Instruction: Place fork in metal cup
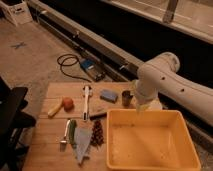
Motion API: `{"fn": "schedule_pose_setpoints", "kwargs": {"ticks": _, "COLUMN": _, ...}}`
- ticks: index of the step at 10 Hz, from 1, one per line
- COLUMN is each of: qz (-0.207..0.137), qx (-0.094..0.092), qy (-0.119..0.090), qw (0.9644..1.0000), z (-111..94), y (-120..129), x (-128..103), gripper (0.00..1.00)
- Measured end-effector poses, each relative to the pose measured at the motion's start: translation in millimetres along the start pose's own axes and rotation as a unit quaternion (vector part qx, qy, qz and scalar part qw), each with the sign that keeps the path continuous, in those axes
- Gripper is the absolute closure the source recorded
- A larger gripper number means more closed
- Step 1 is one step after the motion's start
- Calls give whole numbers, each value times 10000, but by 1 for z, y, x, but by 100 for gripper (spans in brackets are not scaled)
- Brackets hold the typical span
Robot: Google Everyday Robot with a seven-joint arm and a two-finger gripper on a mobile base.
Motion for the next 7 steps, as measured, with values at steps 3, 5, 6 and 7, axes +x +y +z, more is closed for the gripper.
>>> {"fn": "schedule_pose_setpoints", "kwargs": {"ticks": 3, "qz": -15, "qx": 5, "qy": -3, "qw": 10000, "z": 0, "y": -1, "x": -1, "gripper": 35}}
{"fn": "schedule_pose_setpoints", "kwargs": {"ticks": 5, "qz": -30, "qx": 32, "qy": 46, "qw": 10000, "z": 0, "y": -2, "x": 1, "gripper": 35}}
{"fn": "schedule_pose_setpoints", "kwargs": {"ticks": 6, "qz": -184, "qx": 109, "qy": 107, "qw": 9997, "z": 0, "y": -7, "x": -3, "gripper": 35}}
{"fn": "schedule_pose_setpoints", "kwargs": {"ticks": 7, "qz": -329, "qx": 171, "qy": 146, "qw": 9992, "z": 1, "y": -11, "x": -10, "gripper": 35}}
